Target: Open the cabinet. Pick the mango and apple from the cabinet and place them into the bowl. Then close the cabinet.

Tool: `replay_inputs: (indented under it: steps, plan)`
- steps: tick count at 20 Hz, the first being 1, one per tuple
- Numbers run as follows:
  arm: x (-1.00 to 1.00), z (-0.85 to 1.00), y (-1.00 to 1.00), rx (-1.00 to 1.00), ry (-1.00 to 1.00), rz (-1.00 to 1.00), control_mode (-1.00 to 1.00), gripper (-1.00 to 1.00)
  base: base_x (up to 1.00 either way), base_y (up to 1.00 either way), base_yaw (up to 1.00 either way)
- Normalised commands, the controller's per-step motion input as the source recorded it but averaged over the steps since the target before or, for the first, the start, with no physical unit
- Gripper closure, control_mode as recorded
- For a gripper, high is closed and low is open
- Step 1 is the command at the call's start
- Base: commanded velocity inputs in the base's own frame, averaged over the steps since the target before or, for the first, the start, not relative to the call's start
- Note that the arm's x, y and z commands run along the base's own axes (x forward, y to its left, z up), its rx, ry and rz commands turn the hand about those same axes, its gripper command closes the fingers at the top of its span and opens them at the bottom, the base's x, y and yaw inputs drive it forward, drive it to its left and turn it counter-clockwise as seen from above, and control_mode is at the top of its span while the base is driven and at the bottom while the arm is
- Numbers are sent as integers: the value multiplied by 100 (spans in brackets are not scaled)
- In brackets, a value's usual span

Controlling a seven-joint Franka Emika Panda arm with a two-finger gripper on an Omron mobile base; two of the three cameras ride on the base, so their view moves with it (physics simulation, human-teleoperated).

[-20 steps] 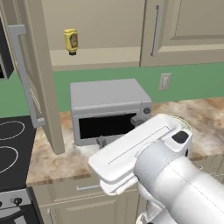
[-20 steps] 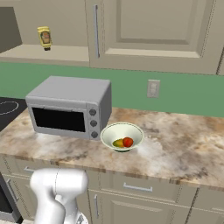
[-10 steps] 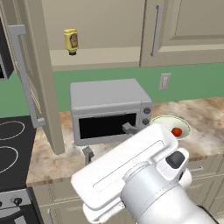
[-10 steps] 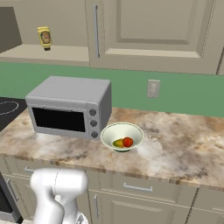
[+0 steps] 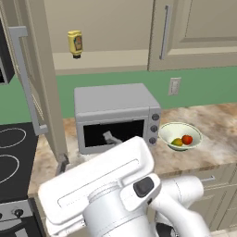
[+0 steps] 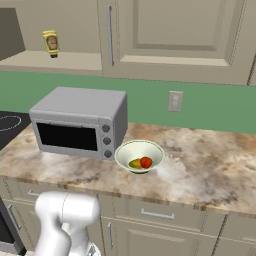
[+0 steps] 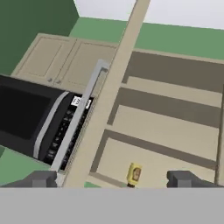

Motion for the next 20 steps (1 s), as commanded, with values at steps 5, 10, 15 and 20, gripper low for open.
replay_inputs:
  steps: [5,10,15,20]
  plan:
    - [3,-14,33,8,-21,-14,-100,-100,0,0,0]
    - [4,-29,10,8,-20,-18,-100,-100,0,0,0]
    - [15,-27,2,7,-15,-23,-100,-100,0,0,0]
    - [1,0,0,7,2,-25,-100,-100,0,0,0]
